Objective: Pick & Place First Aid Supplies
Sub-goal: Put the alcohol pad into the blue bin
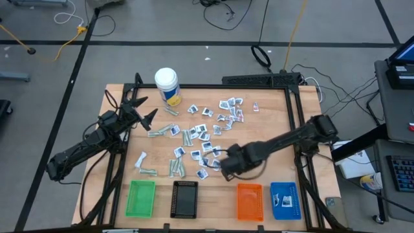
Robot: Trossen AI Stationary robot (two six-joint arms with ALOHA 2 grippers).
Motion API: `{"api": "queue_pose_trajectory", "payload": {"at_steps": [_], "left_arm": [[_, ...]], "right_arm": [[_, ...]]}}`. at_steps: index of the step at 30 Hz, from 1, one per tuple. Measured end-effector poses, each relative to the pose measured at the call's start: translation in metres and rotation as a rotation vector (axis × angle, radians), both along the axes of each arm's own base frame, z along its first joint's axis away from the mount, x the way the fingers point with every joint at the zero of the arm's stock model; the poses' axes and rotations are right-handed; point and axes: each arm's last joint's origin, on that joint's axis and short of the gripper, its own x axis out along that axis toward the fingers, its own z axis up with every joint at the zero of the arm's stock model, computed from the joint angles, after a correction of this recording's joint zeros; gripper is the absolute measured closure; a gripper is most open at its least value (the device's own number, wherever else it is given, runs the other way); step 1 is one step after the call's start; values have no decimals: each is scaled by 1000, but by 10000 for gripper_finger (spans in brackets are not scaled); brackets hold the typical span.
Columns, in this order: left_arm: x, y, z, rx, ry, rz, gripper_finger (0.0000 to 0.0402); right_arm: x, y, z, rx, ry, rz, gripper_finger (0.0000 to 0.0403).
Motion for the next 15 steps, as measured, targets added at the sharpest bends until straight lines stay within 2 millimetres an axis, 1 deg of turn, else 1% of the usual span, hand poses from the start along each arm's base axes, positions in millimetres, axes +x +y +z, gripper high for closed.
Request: {"api": "queue_pose_trajectory", "payload": {"at_steps": [6, 10, 15], "left_arm": [[0, 0, 0, 0, 1, 0, 5], [0, 0, 0, 0, 0, 0, 5], [0, 0, 0, 0, 0, 0, 5]], "right_arm": [[-41, 31, 1, 55, 26, -166, 402], [-70, 52, 4, 83, 52, -227, 402], [-103, 72, 10, 92, 70, -285, 403]]}}
